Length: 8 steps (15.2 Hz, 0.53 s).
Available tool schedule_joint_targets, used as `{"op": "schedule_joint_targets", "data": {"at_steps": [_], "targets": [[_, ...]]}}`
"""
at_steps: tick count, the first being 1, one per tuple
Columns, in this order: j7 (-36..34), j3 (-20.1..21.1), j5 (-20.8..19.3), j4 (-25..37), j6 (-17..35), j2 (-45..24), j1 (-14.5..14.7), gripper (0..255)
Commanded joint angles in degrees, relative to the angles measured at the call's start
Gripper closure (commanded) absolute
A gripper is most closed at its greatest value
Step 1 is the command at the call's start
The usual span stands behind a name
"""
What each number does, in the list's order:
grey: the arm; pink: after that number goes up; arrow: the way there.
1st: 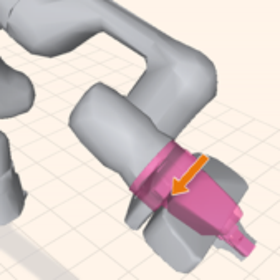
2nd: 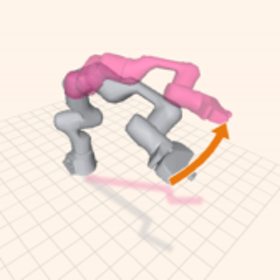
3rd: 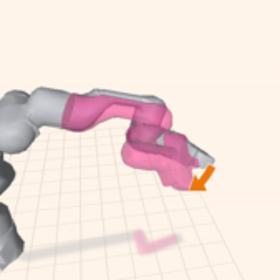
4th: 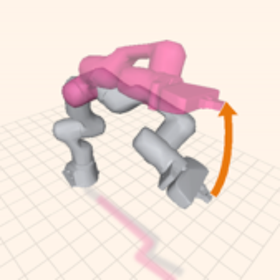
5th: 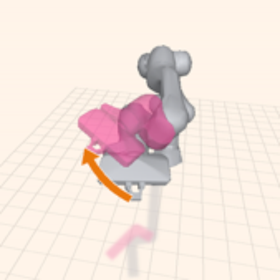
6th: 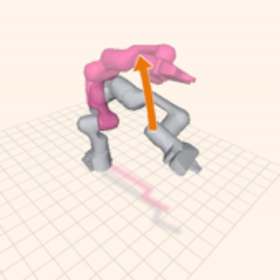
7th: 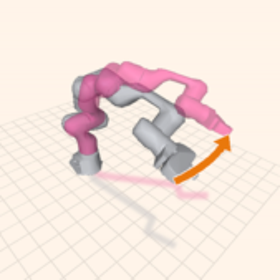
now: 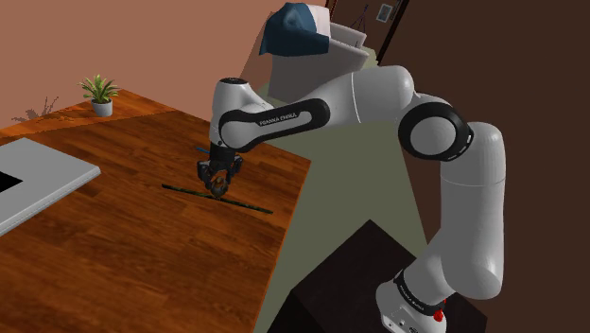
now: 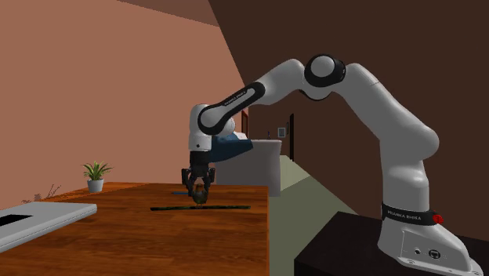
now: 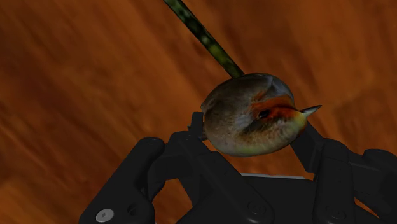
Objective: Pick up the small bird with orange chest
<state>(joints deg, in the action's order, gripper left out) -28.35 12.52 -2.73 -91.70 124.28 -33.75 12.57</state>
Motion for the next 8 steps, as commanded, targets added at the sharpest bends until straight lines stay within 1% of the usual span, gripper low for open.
{"op": "schedule_joint_targets", "data": {"at_steps": [1,8], "targets": [[0.04,-0.01,0.0,-0.03,-0.02,-0.07,-0.02,255],[0.07,0.33,0.48,1.53,-4.11,2.5,-0.23,255]]}}
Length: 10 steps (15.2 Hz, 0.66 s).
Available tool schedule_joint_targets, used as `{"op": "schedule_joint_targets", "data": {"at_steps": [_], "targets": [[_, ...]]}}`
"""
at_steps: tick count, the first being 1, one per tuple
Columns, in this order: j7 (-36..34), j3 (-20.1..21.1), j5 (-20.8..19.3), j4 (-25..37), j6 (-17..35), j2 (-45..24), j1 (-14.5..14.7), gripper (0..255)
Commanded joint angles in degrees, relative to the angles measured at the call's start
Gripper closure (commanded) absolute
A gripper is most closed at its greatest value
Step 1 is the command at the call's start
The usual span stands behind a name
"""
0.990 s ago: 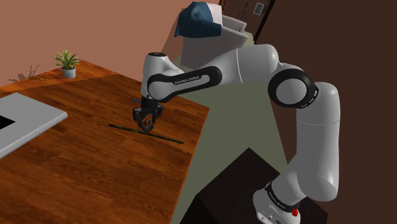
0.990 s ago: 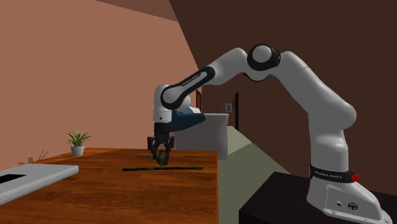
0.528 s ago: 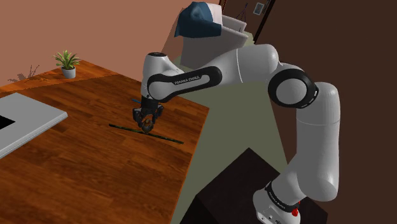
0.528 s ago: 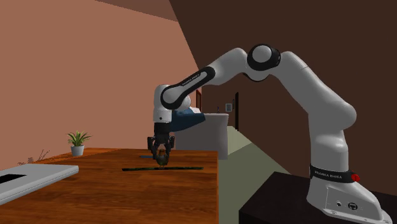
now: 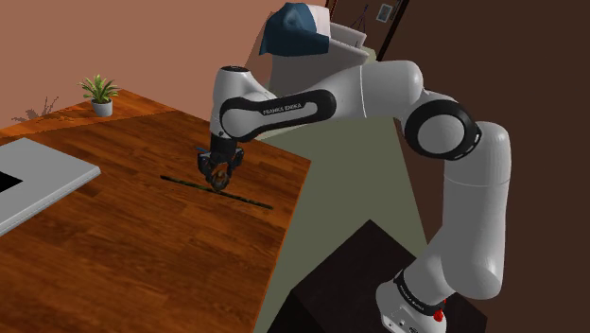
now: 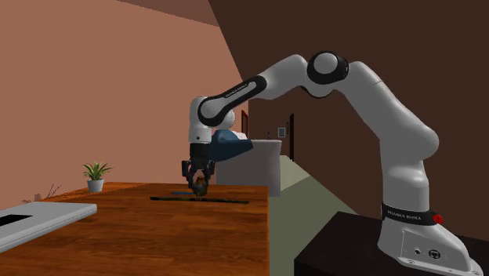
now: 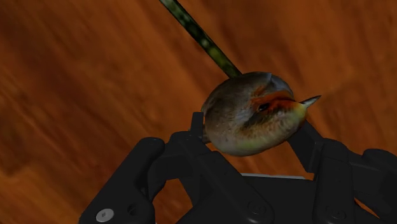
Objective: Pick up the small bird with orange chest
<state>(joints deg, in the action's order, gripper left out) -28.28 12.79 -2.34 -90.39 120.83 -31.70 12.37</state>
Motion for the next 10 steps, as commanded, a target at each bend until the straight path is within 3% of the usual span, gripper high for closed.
{"op": "schedule_joint_targets", "data": {"at_steps": [1,10], "targets": [[0.01,0.1,0.15,0.5,-1.26,0.78,-0.06,255],[-0.01,0.36,0.55,2.94,-5.73,2.85,-0.17,255]]}}
